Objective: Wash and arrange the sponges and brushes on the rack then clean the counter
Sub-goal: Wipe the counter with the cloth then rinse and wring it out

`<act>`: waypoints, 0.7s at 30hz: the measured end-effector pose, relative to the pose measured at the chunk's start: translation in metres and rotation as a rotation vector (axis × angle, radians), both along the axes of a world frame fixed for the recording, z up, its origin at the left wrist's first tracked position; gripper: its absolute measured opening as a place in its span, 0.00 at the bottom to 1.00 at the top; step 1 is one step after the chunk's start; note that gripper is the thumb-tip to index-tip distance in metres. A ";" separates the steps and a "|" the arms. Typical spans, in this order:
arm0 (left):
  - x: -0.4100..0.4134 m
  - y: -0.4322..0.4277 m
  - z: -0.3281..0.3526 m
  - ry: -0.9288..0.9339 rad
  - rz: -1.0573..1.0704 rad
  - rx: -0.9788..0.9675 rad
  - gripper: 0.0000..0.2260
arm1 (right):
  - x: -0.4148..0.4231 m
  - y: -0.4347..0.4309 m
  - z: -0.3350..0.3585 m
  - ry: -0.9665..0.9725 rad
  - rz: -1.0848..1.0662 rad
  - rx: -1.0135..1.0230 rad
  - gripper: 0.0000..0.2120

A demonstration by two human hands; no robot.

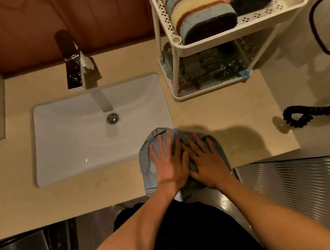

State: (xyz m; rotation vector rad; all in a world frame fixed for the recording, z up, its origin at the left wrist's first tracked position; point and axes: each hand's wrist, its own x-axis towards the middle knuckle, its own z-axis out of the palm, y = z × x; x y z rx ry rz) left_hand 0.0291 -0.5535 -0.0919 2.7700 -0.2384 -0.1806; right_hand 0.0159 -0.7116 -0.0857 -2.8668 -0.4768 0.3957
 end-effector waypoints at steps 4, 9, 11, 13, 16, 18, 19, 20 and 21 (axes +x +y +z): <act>0.016 -0.029 0.003 0.007 -0.124 0.083 0.26 | 0.004 -0.027 -0.002 -0.036 -0.081 -0.023 0.35; 0.051 -0.068 0.011 0.015 -0.296 0.099 0.27 | 0.016 -0.059 -0.004 -0.033 -0.211 -0.079 0.37; 0.064 -0.083 0.011 0.028 -0.364 0.117 0.26 | 0.020 -0.071 -0.004 -0.029 -0.273 -0.105 0.37; 0.078 -0.100 0.011 0.037 -0.444 0.093 0.25 | 0.023 -0.086 -0.003 -0.019 -0.347 -0.120 0.37; 0.100 -0.131 0.015 0.096 -0.539 -0.037 0.24 | 0.024 -0.106 0.002 0.038 -0.465 -0.152 0.39; 0.111 -0.150 0.018 0.157 -0.598 -0.058 0.24 | 0.022 -0.114 0.005 0.037 -0.531 -0.183 0.40; 0.113 -0.155 0.019 0.169 -0.618 -0.046 0.25 | 0.020 -0.113 0.006 0.021 -0.552 -0.188 0.39; 0.114 -0.156 0.020 0.165 -0.625 -0.029 0.25 | 0.020 -0.111 0.006 0.014 -0.563 -0.187 0.39; 0.112 -0.156 0.020 0.150 -0.624 -0.013 0.25 | 0.019 -0.110 0.006 0.013 -0.570 -0.184 0.39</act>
